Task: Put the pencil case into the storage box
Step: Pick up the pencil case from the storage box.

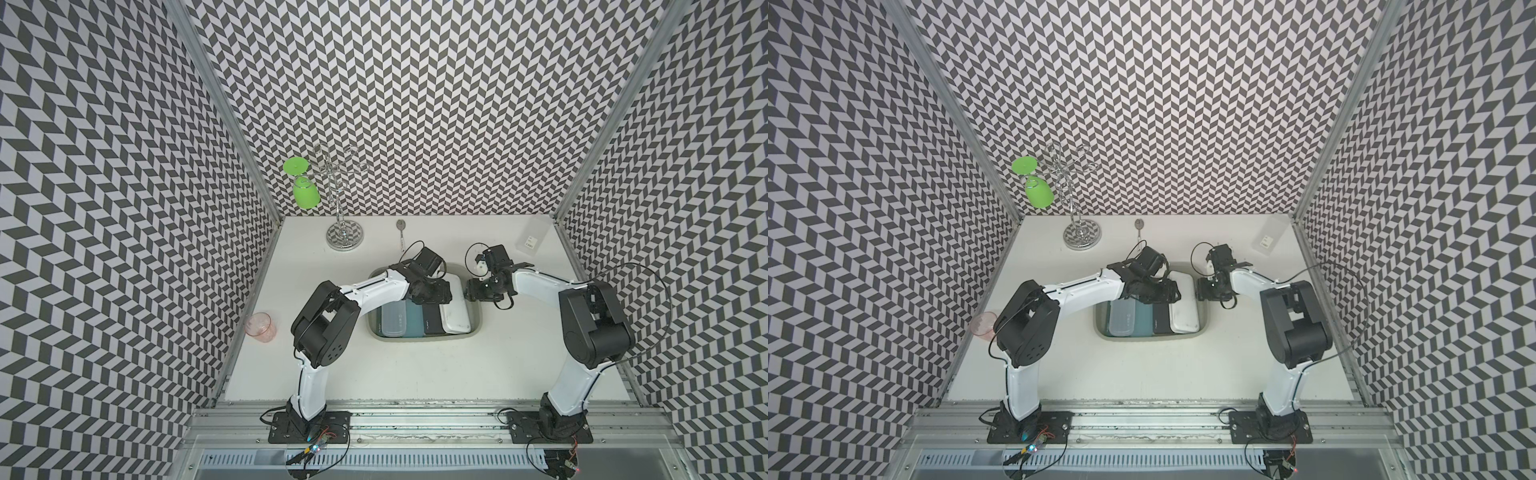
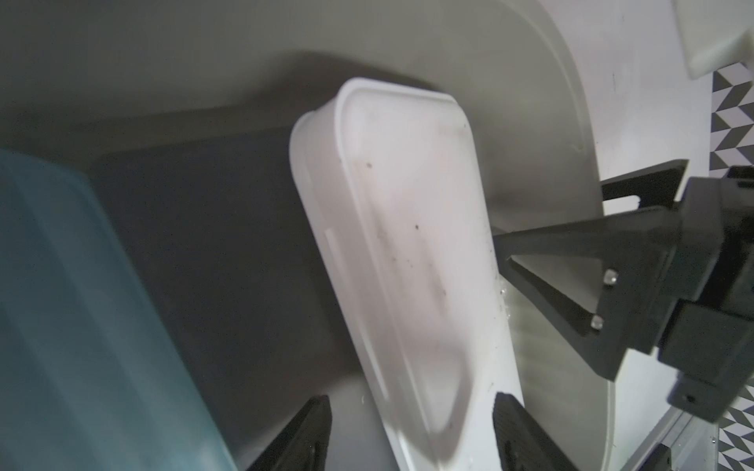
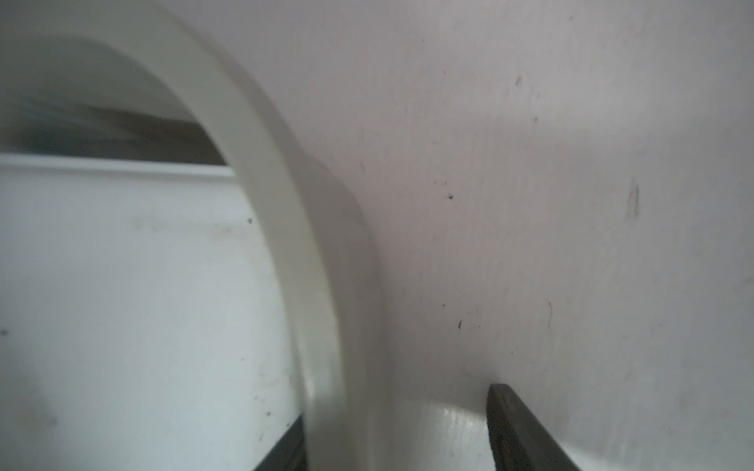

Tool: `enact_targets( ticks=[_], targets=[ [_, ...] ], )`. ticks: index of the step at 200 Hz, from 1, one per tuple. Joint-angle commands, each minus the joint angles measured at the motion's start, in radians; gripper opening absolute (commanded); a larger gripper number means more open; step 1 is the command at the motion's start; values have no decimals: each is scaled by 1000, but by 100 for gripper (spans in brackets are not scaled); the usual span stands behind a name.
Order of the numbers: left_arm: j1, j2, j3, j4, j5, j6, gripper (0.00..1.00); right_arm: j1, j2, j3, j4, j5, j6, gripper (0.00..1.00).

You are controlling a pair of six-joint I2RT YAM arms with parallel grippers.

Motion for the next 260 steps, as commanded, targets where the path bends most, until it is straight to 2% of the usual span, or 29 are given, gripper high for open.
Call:
enact_targets(
  ticks=[1, 63, 82, 107, 141, 209, 241, 260],
  targets=[
    [-2, -17, -25, -15, -23, 15, 71, 13, 26, 0, -23, 1, -6, 62],
    [-8, 26, -48, 61, -12, -11, 71, 47, 22, -10, -15, -13, 3, 62],
    [-14, 26, -50, 89, 12, -24, 71, 59, 21, -15, -12, -19, 10, 62],
    [-19, 10, -89, 181, 96, -71, 71, 69, 21, -24, -3, -35, 21, 62],
    [-17, -23, -148, 264, 128, -82, 70, 74, 14, -32, 10, -52, 36, 61],
    [-14, -53, -161, 203, 81, -34, 52, 74, -1, -50, 32, -76, 63, 62],
    [-14, -55, -156, 203, 80, -21, 35, 73, -10, -50, 33, -72, 65, 61],
    [-14, -57, -149, 197, 80, -14, 34, 73, -13, -50, 34, -73, 67, 62]
  ],
)
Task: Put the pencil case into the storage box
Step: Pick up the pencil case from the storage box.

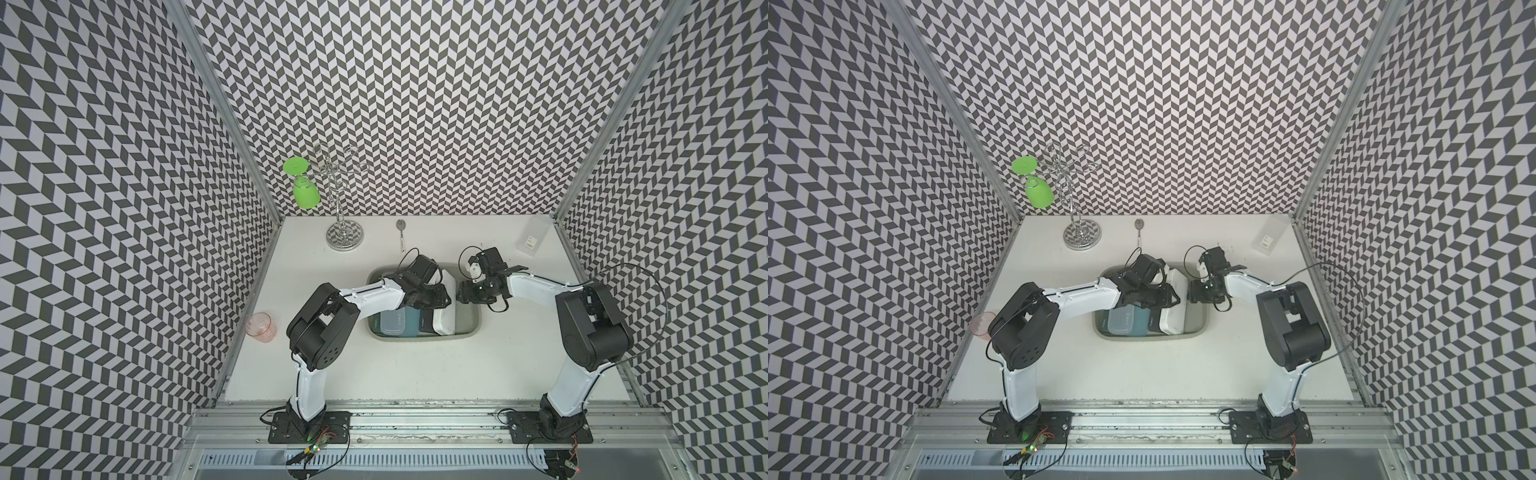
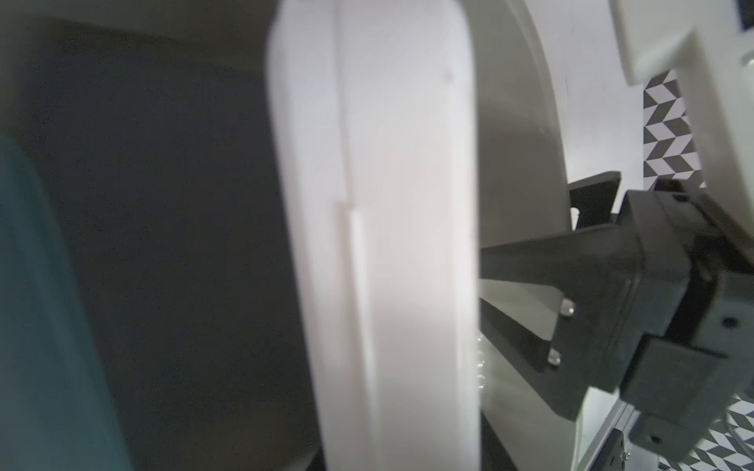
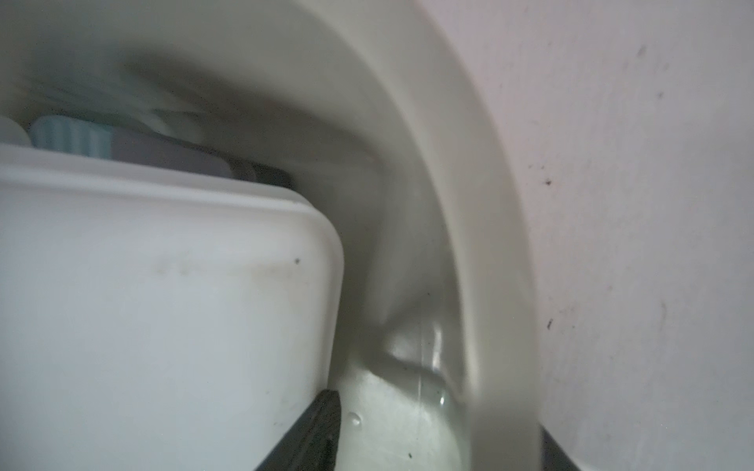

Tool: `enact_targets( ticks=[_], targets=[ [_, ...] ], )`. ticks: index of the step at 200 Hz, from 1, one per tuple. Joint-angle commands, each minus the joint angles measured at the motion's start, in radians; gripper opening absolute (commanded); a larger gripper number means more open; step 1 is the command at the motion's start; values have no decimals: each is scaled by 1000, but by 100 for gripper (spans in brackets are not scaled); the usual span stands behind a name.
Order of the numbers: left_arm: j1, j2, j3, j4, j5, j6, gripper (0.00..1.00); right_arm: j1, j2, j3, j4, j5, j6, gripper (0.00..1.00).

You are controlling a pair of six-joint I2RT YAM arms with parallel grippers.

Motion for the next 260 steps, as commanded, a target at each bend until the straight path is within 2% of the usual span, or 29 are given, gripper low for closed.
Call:
enact_targets(
  ticks=[1, 46, 147, 213, 260],
  targets=[
    [-11, -19, -1, -23, -5, 55, 34, 15, -4, -25, -15, -31, 13, 62],
    [-10, -31, 22, -34, 0, 65, 32, 7, -17, -21, -18, -25, 14, 62],
    [12, -64, 82, -22, 76, 26, 31, -88, -92, 1, -58, -42, -4, 62],
    [72, -126, 48, -27, 85, 17, 30, -89, -94, -2, -52, -48, -1, 62],
    [121, -184, -6, -56, 80, 58, 30, -89, -87, -3, -45, -59, 2, 62]
  ],
)
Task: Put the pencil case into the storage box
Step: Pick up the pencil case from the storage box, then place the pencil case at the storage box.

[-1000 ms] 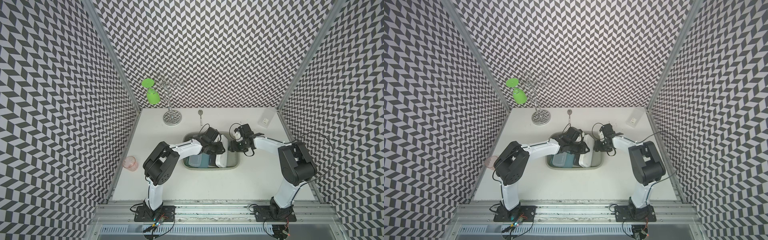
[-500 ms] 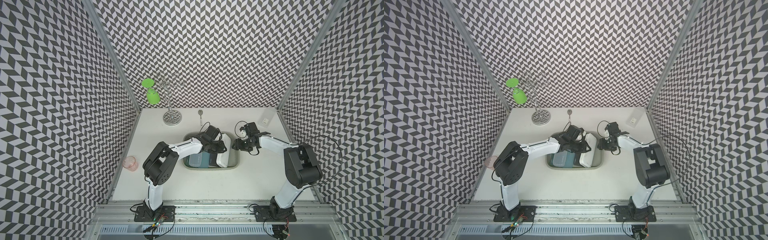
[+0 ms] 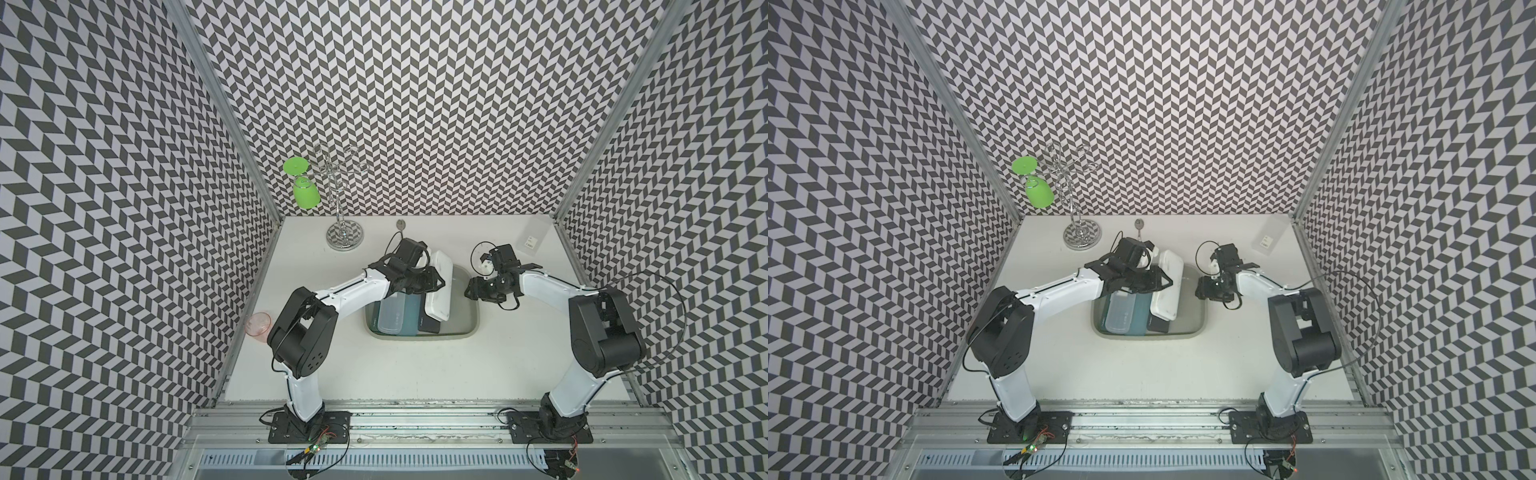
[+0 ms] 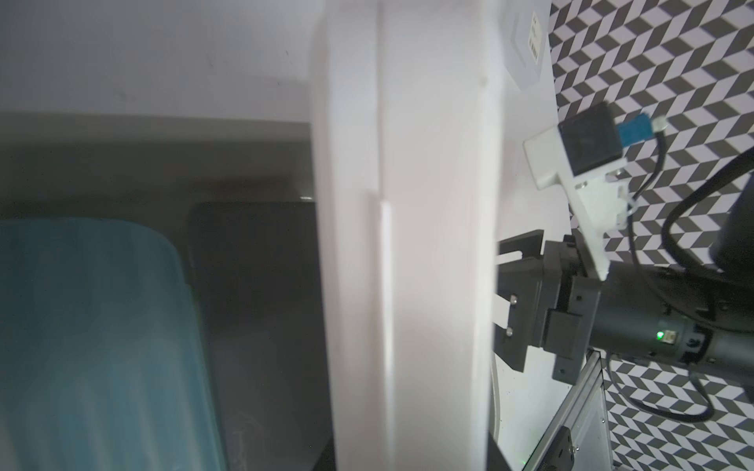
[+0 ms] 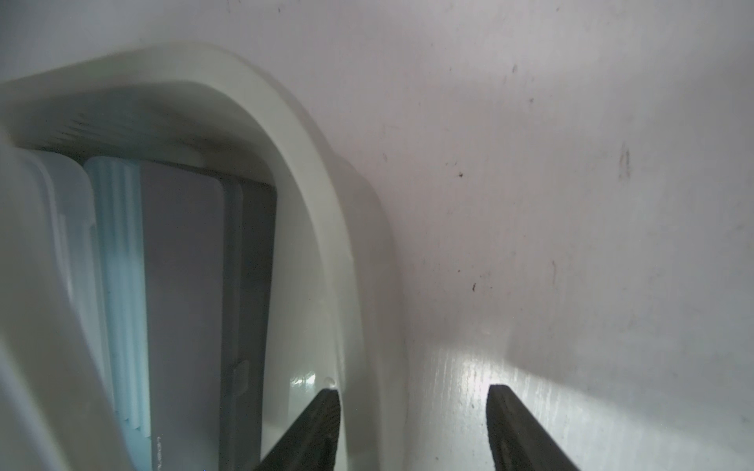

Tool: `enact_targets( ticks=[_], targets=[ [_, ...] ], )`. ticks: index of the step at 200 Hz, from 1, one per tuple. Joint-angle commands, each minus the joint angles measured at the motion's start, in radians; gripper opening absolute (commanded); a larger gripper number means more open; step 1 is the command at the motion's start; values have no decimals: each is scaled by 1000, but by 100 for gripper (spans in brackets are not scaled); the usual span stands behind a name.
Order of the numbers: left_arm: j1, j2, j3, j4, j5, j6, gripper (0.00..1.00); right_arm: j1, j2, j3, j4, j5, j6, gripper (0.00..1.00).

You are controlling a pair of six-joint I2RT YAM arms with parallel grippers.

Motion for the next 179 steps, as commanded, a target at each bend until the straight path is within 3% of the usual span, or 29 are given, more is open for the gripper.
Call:
enact_targets(
  ticks=[1, 101, 179],
  targets=[
    [16, -53, -31, -14, 11, 38, 30, -2, -24, 4, 14, -14, 2, 62],
    [49, -44, -176, 27, 14, 92, 31, 58, -59, 84, 2, -40, -19, 62],
    [54, 38, -174, -13, -38, 126, 32, 143, -20, 195, -31, -80, -48, 62]
  ],
)
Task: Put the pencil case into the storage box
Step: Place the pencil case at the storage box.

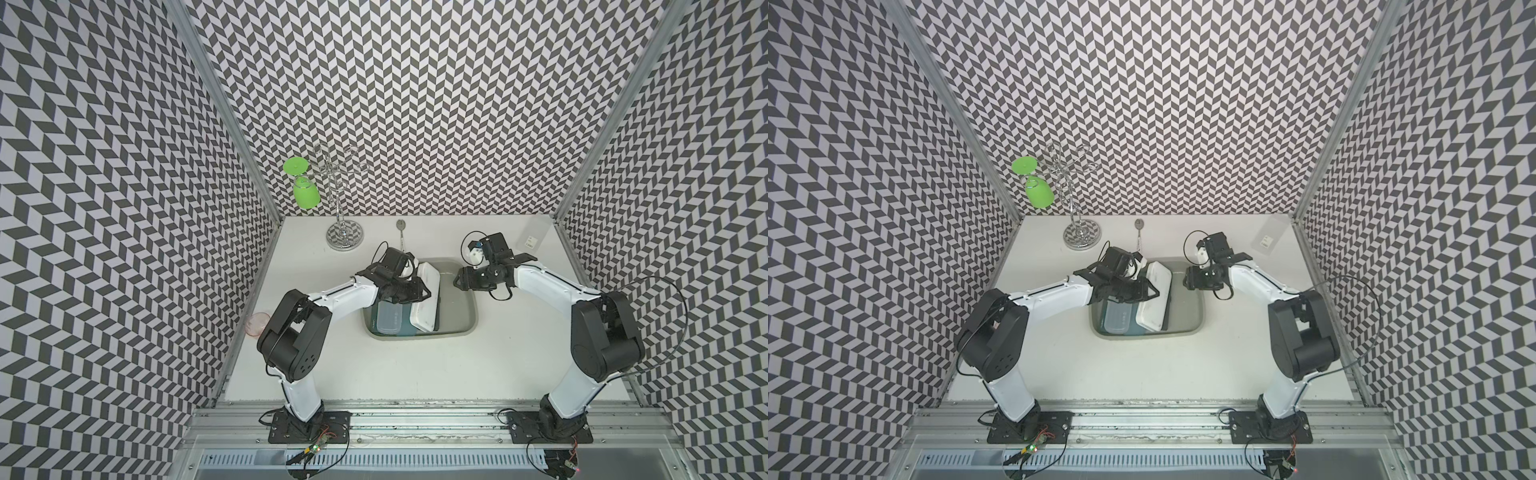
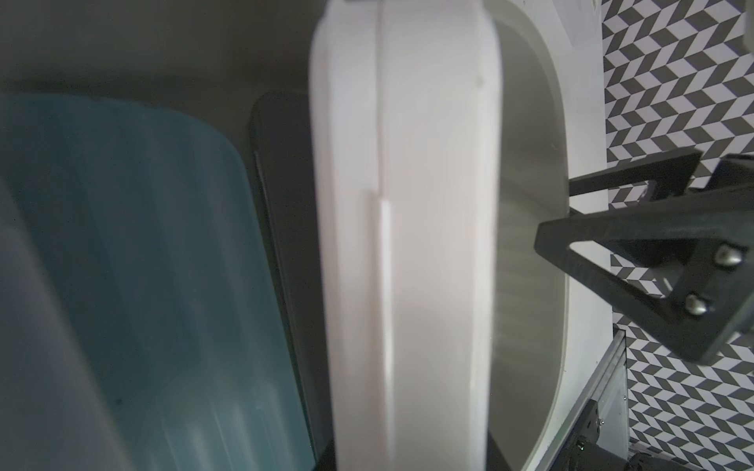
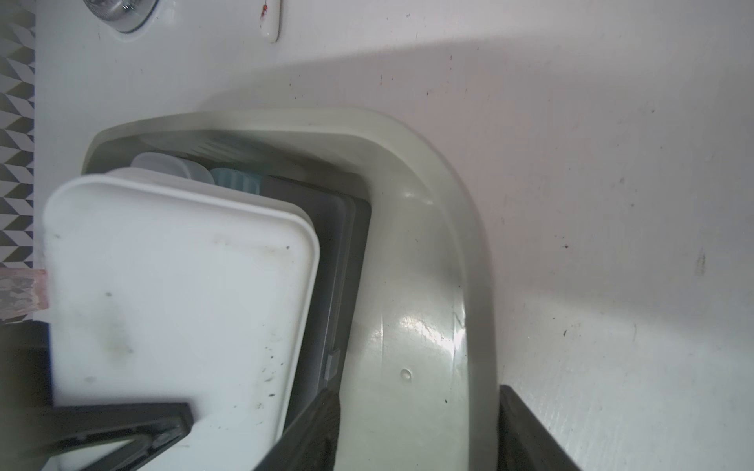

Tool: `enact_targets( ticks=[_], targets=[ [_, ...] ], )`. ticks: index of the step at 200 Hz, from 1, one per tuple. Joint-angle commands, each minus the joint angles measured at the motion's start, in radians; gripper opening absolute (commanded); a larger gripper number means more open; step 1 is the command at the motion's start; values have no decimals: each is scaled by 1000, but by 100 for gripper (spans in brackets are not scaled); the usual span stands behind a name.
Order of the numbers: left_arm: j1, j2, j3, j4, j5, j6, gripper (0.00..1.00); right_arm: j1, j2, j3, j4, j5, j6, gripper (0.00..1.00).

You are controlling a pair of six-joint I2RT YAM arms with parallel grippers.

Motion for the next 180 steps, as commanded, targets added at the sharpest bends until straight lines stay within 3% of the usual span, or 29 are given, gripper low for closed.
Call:
enact_targets(
  ticks=[1, 33, 57, 112, 151, 180],
  targets=[
    [2, 62, -15, -42, -85, 55, 32, 51, -4, 53, 38, -76, -19, 62],
    [2, 39, -5, -42, -73, 35, 32, 69, -3, 67, 45, -58, 11, 62],
    [3, 8, 30, -49, -64, 23, 32, 61, -2, 84, -12, 44, 22, 62],
    [5, -39, 98, -86, -50, 26, 32, -42, -43, 29, -48, 104, 17, 63],
    [33, -93, 52, -87, -50, 22, 32, -54, -62, 51, -39, 46, -1, 63],
    [59, -111, -27, -54, -41, 27, 32, 1, -57, 80, 6, -16, 14, 62]
  ],
)
